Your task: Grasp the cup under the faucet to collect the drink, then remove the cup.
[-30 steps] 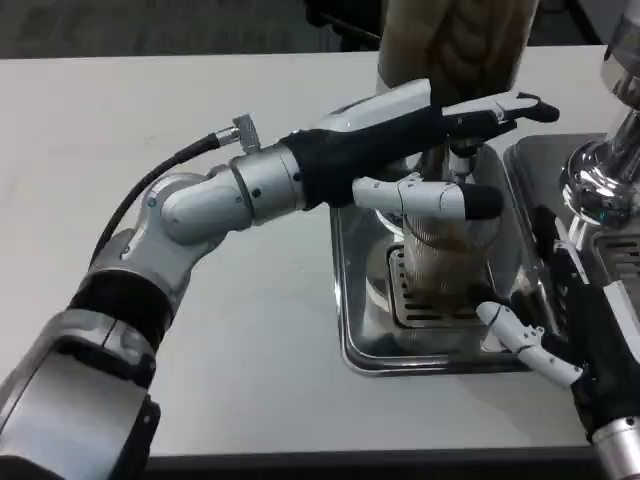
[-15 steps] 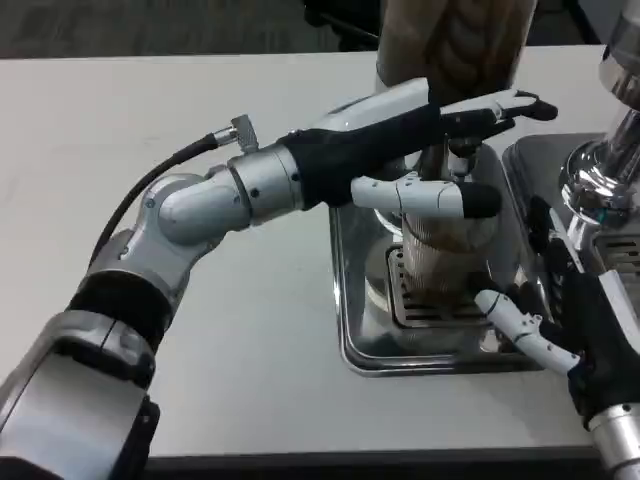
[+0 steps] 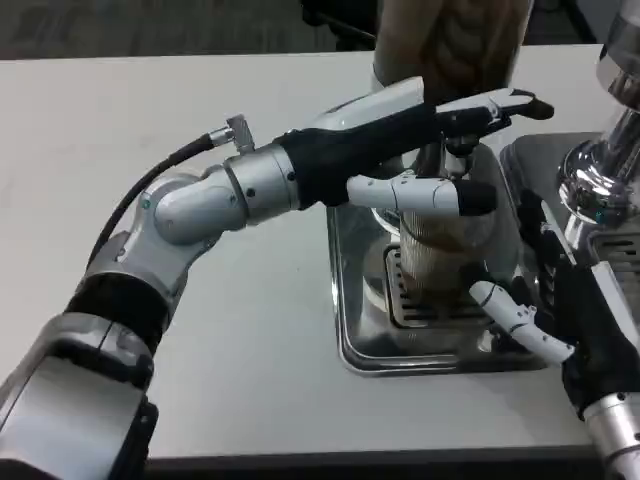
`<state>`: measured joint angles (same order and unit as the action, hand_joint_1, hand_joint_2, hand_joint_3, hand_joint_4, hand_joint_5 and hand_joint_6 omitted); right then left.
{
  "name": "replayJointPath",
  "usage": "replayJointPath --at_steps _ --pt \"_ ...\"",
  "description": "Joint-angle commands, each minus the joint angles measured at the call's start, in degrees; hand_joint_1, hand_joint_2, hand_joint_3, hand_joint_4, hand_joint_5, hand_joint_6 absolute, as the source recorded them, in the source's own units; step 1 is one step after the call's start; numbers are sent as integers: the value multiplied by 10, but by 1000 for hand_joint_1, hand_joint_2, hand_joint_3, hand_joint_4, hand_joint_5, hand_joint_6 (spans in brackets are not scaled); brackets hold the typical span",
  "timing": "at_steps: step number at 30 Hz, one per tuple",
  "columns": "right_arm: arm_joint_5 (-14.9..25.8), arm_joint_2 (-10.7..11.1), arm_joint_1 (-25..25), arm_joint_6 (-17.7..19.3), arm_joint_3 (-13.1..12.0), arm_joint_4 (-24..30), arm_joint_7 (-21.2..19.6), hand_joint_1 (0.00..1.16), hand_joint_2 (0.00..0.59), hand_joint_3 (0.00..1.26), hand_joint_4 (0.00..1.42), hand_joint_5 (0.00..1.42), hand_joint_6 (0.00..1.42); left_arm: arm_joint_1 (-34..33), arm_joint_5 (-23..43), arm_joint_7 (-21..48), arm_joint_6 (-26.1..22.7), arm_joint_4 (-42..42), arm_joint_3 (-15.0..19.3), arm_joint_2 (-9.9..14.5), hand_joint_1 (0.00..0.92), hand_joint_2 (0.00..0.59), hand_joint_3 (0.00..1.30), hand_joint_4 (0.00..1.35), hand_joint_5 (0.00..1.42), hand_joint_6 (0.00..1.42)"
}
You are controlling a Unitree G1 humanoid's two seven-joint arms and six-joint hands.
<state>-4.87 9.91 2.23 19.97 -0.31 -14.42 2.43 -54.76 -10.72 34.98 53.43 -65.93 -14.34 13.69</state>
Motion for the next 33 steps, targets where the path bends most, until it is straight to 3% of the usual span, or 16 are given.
replayJointPath --at_steps 1,10,33 --pt "11 3 -17 8 -7 -13 8 574 240 0 0 0 0 16 -5 26 -19 -7 -2 15 0 32 116 0 33 48" --pt "11 -1 -29 11 -7 -28 15 563 246 0 0 0 1 17 28 51 -33 -3 18 13 0 31 118 0 37 53" --pt "10 -8 -34 22 -6 -44 14 558 258 0 0 0 11 12 148 167 -102 21 115 -12 0 44 156 15 79 96"
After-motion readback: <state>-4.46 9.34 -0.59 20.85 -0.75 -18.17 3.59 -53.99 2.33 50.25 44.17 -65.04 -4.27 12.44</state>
